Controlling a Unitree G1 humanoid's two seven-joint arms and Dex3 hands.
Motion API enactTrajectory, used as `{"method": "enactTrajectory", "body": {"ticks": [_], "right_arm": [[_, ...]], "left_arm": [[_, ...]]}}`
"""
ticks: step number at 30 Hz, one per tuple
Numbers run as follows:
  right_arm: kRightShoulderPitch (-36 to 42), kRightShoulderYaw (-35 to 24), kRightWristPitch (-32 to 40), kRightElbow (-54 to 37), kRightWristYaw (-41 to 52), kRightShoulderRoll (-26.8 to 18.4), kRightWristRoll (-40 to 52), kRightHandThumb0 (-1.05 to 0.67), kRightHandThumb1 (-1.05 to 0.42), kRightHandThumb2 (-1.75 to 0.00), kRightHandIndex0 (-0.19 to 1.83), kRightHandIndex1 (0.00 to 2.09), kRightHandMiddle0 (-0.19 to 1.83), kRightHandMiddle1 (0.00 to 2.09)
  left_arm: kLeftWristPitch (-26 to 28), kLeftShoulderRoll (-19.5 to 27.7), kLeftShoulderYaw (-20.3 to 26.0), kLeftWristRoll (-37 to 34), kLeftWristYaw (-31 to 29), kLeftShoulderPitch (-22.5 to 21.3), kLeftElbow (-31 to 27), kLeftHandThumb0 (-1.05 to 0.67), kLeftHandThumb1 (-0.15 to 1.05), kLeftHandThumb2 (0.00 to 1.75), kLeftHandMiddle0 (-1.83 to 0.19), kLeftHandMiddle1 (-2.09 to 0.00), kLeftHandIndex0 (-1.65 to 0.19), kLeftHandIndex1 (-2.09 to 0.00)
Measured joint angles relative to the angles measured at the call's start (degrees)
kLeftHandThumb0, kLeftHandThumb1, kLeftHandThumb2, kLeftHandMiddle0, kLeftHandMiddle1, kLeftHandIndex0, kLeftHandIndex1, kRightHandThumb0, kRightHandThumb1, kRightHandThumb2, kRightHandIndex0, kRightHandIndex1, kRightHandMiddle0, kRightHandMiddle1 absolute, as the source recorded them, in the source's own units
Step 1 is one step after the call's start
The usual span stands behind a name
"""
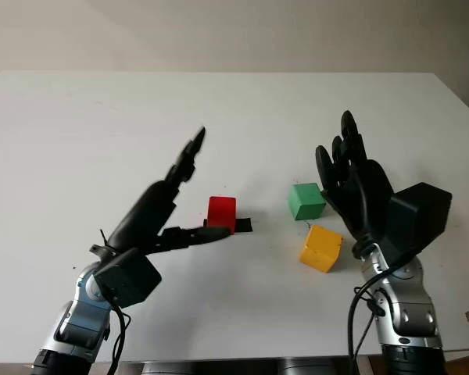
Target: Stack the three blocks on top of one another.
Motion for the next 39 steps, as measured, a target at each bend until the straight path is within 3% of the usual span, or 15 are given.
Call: {"method": "enactTrajectory", "body": {"ticks": [5, 11, 21, 27, 32, 39], "right_arm": [[-4.39, -2.92, -5.85, 1.90, 8.16, -11.14, -0.07, -0.71, -0.95, -0.07, -0.16, 0.03, -0.01, 0.13], [-7.90, -2.38, -11.04, 1.72, 17.64, -23.92, -4.66, -0.73, -0.83, -0.03, -0.03, 0.09, 0.16, 0.19], [-13.47, 3.35, -33.44, 1.42, 29.74, -40.64, -16.91, -0.70, -0.77, -0.05, 0.03, 0.07, 0.33, 0.17], [-16.13, 8.41, -52.44, 4.03, 29.60, -46.11, -25.75, -0.70, -0.74, -0.05, 0.03, 0.06, 0.39, 0.14], [-16.87, 10.44, -62.09, 7.53, 27.32, -46.58, -28.97, -0.34, -0.84, -0.07, 0.09, 0.06, 0.47, 0.13], [-16.90, 11.08, -65.63, 10.20, 24.17, -47.02, -31.31, -0.33, -0.91, -0.07, 0.11, 0.06, 0.53, 0.11]], "left_arm": [[3.93, -4.77, 6.13, -10.09, 2.61, 1.29, -3.05, -0.85, 1.05, 0.57, 0.19, 0.00, 0.19, 0.00], [10.86, -7.88, 10.49, -22.88, 0.03, 1.77, -4.30, -0.77, 1.05, 0.59, 0.19, 0.00, 0.19, 0.00], [14.49, -9.51, 13.67, -25.73, -1.32, 2.15, -3.84, -0.73, 1.05, 0.61, 0.19, -0.02, 0.19, 0.00], [15.51, -9.47, 13.84, -24.78, -1.75, 2.14, -3.10, -0.75, 1.05, 0.61, 0.19, -0.03, 0.19, 0.00], [15.58, -9.47, 13.59, -23.18, -1.82, 2.14, -3.07, -0.76, 1.05, 0.62, 0.19, 0.00, 0.19, 0.00], [16.98, -9.43, 13.12, -22.93, -3.05, 2.15, -3.21, -0.76, 1.05, 0.62, 0.19, 0.00, 0.19, 0.00]]}}
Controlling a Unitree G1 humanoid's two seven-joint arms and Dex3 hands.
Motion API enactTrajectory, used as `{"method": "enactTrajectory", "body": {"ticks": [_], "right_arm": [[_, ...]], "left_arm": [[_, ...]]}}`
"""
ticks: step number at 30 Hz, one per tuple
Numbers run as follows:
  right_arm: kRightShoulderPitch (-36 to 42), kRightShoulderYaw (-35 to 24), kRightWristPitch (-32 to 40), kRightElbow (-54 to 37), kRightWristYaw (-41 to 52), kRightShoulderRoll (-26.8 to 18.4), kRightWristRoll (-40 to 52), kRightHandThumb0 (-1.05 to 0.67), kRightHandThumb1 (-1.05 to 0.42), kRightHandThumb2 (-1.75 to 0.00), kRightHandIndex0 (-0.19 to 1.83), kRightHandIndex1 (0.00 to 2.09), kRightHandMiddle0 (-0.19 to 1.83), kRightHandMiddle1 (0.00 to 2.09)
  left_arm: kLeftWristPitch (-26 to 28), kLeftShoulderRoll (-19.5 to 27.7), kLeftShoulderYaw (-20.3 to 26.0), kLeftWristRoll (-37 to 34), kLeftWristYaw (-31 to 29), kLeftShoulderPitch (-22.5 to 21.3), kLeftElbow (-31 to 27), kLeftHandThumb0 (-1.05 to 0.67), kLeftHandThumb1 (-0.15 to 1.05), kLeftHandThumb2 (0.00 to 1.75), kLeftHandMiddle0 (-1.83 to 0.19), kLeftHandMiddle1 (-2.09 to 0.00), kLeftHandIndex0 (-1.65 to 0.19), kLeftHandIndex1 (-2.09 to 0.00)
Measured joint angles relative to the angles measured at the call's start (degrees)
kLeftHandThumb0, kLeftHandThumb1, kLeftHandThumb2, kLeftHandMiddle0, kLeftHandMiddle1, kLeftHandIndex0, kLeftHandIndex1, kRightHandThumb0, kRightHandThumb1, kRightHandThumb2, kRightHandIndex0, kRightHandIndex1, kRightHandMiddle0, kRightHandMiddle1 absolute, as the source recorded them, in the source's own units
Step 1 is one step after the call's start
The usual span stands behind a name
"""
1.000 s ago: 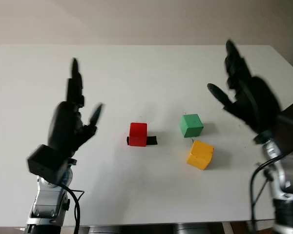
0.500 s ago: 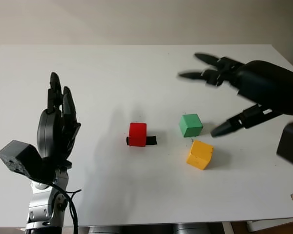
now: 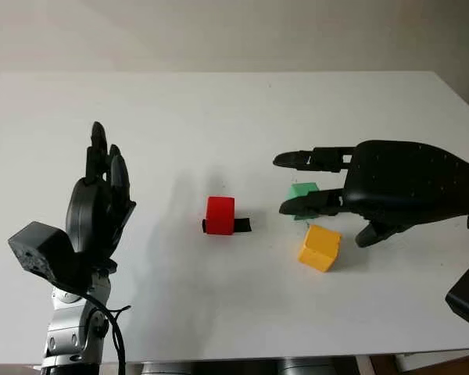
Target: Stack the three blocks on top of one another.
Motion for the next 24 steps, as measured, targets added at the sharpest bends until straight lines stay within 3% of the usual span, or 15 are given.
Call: {"method": "enactTrajectory", "body": {"ticks": [11, 24], "right_arm": [[1.52, 1.93, 0.04, 3.97, -5.56, 1.15, -5.91, -0.38, -0.93, -0.06, 0.07, 0.05, 0.53, 0.07], [1.81, 3.94, 1.50, 4.59, -4.43, 0.43, -7.10, -0.71, -0.80, -0.04, -0.01, 0.04, 0.36, 0.01]], "left_arm": [[-1.02, -0.20, -0.15, 1.01, -0.36, 0.68, -0.05, -0.74, 1.05, 0.56, 0.19, -0.03, 0.19, 0.00], [-0.93, 0.02, -0.49, 2.54, -0.50, 1.17, -1.38, -0.70, 1.05, 0.59, 0.19, -0.02, 0.19, 0.00]]}}
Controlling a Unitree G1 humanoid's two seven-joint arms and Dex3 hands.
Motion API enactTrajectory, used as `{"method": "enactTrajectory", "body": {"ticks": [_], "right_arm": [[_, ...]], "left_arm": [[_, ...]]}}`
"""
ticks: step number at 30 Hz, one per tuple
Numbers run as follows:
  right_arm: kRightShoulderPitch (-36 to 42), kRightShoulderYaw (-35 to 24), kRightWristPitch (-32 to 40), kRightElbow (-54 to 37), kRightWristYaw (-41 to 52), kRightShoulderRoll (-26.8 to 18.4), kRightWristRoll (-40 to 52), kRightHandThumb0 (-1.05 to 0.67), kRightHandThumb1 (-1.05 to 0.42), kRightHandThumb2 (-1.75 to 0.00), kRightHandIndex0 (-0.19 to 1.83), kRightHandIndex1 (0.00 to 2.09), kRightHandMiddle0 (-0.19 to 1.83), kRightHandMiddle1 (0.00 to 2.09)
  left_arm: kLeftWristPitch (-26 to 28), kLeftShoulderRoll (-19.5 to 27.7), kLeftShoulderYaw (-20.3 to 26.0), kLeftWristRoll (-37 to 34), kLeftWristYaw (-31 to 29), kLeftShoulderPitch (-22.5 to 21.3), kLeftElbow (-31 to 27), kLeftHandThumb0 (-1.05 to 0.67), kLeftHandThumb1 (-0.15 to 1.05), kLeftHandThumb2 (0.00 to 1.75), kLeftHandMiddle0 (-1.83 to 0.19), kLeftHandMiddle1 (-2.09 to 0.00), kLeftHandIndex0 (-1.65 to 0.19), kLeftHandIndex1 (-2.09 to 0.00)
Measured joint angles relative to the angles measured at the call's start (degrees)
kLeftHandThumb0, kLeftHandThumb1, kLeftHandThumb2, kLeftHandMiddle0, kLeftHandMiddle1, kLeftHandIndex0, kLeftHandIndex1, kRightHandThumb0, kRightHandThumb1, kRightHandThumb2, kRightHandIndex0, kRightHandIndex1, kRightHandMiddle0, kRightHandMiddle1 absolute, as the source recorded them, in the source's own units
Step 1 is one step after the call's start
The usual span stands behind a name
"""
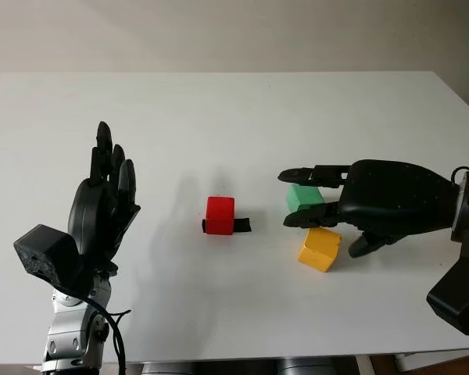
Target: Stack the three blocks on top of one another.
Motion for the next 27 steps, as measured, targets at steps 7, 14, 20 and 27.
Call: {"method": "enactTrajectory", "body": {"ticks": [7, 14, 20, 27], "right_arm": [[0.00, 0.50, 0.89, -0.18, 0.84, -0.20, 1.83, -0.67, -0.80, -0.06, 0.01, 0.06, 0.41, 0.05], [0.22, 0.82, -0.32, 1.67, -3.86, 1.49, 1.22, -0.52, -0.86, -0.07, 0.08, 0.07, 0.56, 0.11], [0.23, 1.36, -3.93, 5.42, -10.02, 3.49, -1.10, -0.49, -0.91, -0.07, 0.15, 0.09, 0.69, 0.16], [0.23, 1.80, -5.56, 7.75, -13.99, 4.40, -3.92, -0.47, -0.91, -0.06, 0.17, 0.07, 0.74, 0.17]], "left_arm": [[-0.01, -0.01, -0.05, 0.01, -0.14, 0.00, 0.00, -0.69, 1.05, 0.60, 0.19, 0.00, 0.19, 0.00], [0.10, -0.01, -0.12, 0.25, 0.06, 0.03, -0.21, -0.70, 1.05, 0.60, 0.19, -0.01, 0.19, 0.00], [0.47, 0.00, -0.12, 0.45, 0.08, 0.31, -0.77, -0.71, 1.05, 0.60, 0.19, -0.02, 0.19, 0.00], [0.44, 0.01, -0.12, 1.20, 0.02, 0.35, -0.85, -0.71, 1.05, 0.60, 0.19, -0.02, 0.19, 0.00]]}}
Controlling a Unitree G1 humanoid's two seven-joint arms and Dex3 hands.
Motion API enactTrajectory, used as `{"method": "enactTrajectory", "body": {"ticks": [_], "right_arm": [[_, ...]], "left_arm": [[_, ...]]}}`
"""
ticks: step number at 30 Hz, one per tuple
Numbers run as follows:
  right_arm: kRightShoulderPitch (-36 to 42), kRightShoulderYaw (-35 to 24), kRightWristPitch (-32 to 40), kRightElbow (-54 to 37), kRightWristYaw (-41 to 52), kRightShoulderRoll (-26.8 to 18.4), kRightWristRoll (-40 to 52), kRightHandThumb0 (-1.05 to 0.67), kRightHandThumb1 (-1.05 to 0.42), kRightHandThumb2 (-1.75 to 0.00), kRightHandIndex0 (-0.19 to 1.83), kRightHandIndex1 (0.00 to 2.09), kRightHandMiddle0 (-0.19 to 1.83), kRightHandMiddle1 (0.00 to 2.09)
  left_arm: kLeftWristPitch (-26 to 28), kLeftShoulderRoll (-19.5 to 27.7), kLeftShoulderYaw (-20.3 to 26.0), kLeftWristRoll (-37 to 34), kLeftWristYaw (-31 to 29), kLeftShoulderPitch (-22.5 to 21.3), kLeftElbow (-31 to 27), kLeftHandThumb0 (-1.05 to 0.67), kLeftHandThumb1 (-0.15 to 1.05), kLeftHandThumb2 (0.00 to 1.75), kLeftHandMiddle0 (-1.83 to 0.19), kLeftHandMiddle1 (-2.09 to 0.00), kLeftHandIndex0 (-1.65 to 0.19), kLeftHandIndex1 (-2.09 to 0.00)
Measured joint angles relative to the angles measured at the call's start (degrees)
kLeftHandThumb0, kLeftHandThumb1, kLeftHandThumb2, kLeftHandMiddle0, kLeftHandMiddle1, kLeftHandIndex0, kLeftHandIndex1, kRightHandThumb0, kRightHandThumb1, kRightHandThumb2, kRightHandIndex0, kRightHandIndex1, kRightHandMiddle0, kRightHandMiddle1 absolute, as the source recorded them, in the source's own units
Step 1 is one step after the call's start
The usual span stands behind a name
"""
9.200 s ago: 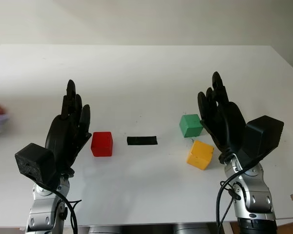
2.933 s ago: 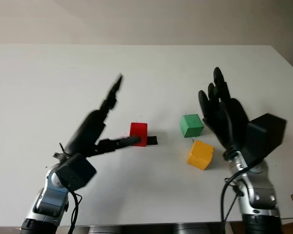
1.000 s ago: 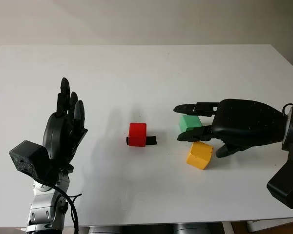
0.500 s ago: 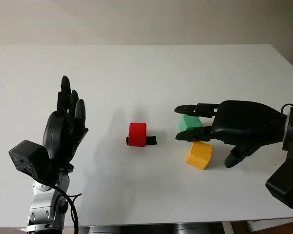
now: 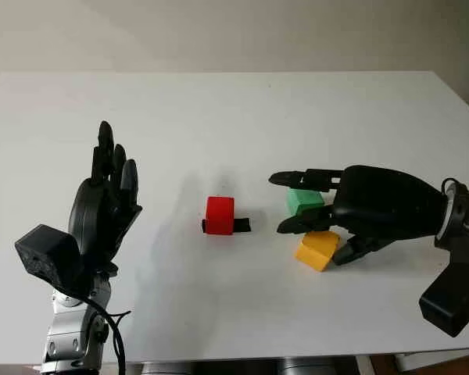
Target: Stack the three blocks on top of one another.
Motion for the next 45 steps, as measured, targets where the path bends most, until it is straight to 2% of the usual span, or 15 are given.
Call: {"method": "enactTrajectory", "body": {"ticks": [13, 20, 24, 25, 28, 32, 38, 45], "right_arm": [[-1.39, 1.13, -0.98, 1.76, -4.86, -0.06, -6.91, -0.41, -0.92, -0.05, 0.16, 0.05, 0.79, 0.17], [-1.47, 1.18, -0.23, 1.80, -5.12, -0.11, -6.90, -0.43, -0.90, -0.05, 0.19, 0.07, 0.88, 0.22], [-1.47, 1.19, 0.37, 1.80, -4.63, -0.12, -5.68, -0.38, -0.89, -0.05, 0.25, 0.09, 0.97, 0.28], [-1.47, 1.19, 0.41, 1.80, -4.60, -0.12, -5.33, -0.38, -0.89, -0.05, 0.27, 0.08, 0.96, 0.33], [-1.80, 1.19, 0.39, 1.80, -4.53, -0.12, -4.81, -0.37, -0.88, -0.05, 0.33, 0.07, 0.72, 0.88], [-3.04, 1.19, 0.41, 1.80, -4.79, -0.11, -4.05, -0.36, -0.86, -0.05, 0.38, 0.07, 0.68, 1.03], [-4.09, 1.20, 3.24, 0.57, -1.27, 0.07, 2.19, -0.40, -0.83, -0.05, 0.44, 0.09, 0.69, 0.99], [-7.32, 1.57, 9.28, -3.18, 6.85, 3.81, 18.34, -0.42, -0.87, -0.06, 0.43, 0.06, 0.69, 0.97]], "left_arm": [[-0.18, -0.05, 0.00, 0.79, 0.66, 0.02, -0.05, -0.72, 1.05, 0.59, 0.19, -0.05, 0.19, 0.00], [-0.44, -0.41, -0.01, 0.89, 1.03, 0.15, -0.05, -0.71, 1.05, 0.57, 0.17, -0.06, 0.19, 0.00], [-0.43, -0.50, -0.13, 1.05, 1.06, 0.21, -0.12, -0.72, 1.05, 0.56, 0.17, -0.06, 0.19, 0.00], [-0.43, -0.50, -0.14, 1.07, 1.07, 0.21, -0.12, -0.72, 1.05, 0.56, 0.17, -0.06, 0.19, 0.00], [-0.44, -0.50, -0.15, 1.12, 1.07, 0.22, -0.12, -0.71, 1.05, 0.56, 0.16, -0.06, 0.19, 0.00], [-0.45, -0.51, -0.16, 1.13, 1.07, 0.22, -0.12, -0.72, 1.05, 0.56, 0.16, -0.06, 0.19, 0.00], [-0.56, -0.51, -0.18, 1.19, 1.07, 0.22, -0.12, -0.72, 1.05, 0.56, 0.17, -0.05, 0.19, 0.00], [-0.62, -0.51, -0.31, 1.31, 1.25, 0.21, -0.11, -0.71, 1.05, 0.56, 0.17, -0.05, 0.19, 0.00]]}}
